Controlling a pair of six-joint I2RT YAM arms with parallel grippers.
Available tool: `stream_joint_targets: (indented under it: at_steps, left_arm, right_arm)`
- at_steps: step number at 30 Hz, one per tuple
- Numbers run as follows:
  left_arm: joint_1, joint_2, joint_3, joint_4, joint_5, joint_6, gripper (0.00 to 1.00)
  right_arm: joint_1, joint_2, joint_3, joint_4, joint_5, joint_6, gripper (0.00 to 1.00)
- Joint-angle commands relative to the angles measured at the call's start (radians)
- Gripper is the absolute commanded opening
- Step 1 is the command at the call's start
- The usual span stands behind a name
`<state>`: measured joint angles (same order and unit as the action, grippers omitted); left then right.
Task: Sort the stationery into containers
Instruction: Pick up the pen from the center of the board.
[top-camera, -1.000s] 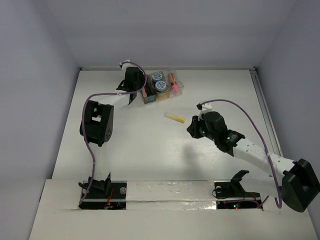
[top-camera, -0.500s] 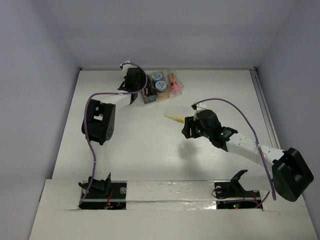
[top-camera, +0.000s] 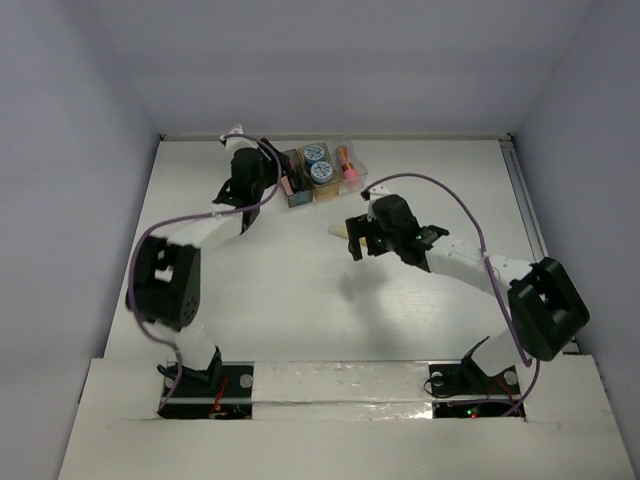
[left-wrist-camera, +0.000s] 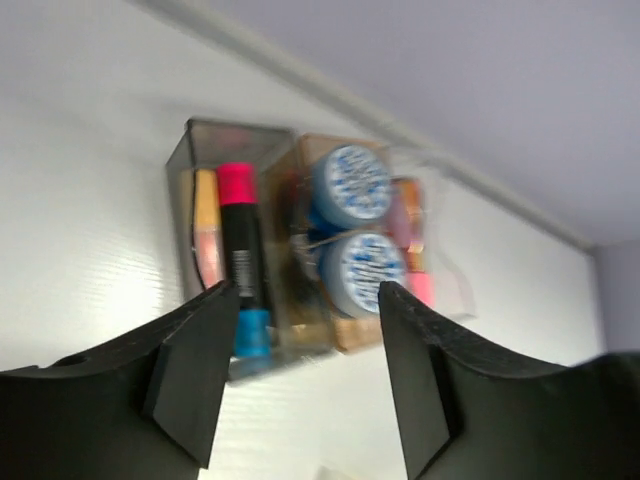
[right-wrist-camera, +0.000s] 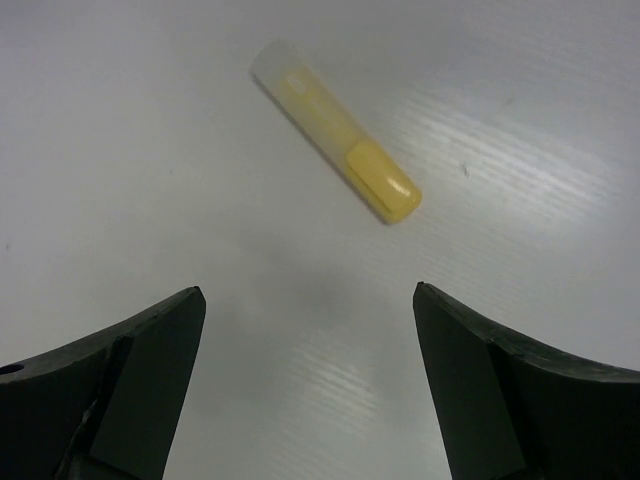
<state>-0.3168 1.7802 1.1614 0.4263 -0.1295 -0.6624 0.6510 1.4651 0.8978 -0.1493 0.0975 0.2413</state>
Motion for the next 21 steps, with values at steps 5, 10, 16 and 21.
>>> stream_joint_targets:
  at_steps: [5, 10, 16, 21]
  left_arm:
    - [-0.181, -0.594, -0.450, 0.169, -0.143, 0.069, 0.14]
    - [-0.283, -0.997, -0.676, 0.005, -0.185, 0.064, 0.00]
    - [-0.304, -1.396, -0.615, -0.414, -0.177, 0.144, 0.00]
    - [-0.326, -1.577, -0.574, -0.546, -0.111, 0.119, 0.07]
  right_arm:
    - [-0.031, 0.185, 0.237, -0.013, -0.073, -0.229, 0.91]
    - [-0.031, 0.355, 0.413, -0.114, -0.090, -0.338, 0.87]
    - [-0.079, 0.449, 0.518, -0.179, -0.182, -0.385, 0.80]
    - [-0.079, 0.529, 0.582, -0.246, -0.232, -0.386, 0.77]
